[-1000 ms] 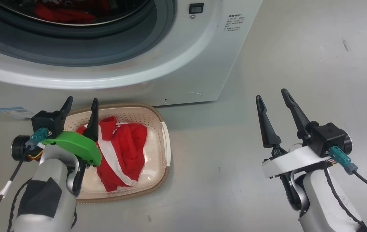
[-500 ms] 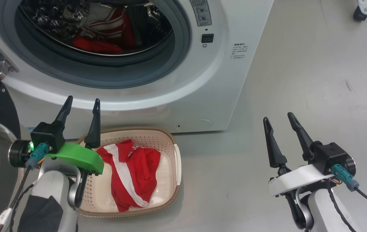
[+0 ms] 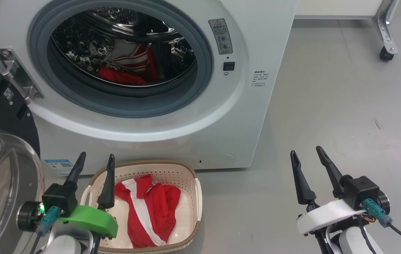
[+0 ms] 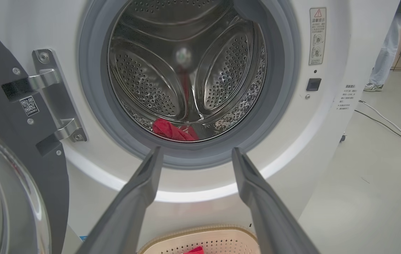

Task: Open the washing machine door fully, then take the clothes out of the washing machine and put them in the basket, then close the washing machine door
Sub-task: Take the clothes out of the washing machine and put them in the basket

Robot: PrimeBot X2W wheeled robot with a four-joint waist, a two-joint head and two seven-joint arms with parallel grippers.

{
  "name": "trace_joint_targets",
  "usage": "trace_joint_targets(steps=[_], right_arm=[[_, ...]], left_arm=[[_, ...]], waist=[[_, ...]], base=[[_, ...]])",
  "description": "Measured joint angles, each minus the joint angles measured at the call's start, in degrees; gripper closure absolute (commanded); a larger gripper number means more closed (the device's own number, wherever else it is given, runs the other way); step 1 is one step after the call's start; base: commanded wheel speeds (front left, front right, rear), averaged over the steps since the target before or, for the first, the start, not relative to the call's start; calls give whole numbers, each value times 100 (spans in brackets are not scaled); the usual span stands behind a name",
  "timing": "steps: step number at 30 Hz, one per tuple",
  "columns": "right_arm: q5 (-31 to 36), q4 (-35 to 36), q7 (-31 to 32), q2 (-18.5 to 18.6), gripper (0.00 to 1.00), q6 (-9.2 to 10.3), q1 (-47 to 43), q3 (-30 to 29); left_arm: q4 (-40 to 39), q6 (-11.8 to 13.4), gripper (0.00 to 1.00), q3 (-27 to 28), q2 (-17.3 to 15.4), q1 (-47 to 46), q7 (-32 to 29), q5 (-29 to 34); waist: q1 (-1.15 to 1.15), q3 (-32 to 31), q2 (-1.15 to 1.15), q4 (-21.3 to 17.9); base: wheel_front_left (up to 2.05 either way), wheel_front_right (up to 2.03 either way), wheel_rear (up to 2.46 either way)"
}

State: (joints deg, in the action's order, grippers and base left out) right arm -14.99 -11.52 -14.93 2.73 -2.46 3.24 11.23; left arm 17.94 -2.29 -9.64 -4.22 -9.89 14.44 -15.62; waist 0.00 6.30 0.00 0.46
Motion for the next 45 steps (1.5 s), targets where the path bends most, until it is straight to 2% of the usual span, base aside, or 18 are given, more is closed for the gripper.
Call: trace_joint_targets(steps=[17, 45], right_arm=[[1, 134, 0, -22, 0, 15, -586, -134], [10, 361, 0, -22, 0, 7, -636, -43]], left_arm=[[-700, 98, 0, -183, -11, 1131, 0, 35], [-1613, 158, 0, -302, -89, 1468, -247, 113]], waist=[[0, -441, 0, 95], [0, -233, 0, 81]], base=[[0, 0, 0], [0, 0, 0]])
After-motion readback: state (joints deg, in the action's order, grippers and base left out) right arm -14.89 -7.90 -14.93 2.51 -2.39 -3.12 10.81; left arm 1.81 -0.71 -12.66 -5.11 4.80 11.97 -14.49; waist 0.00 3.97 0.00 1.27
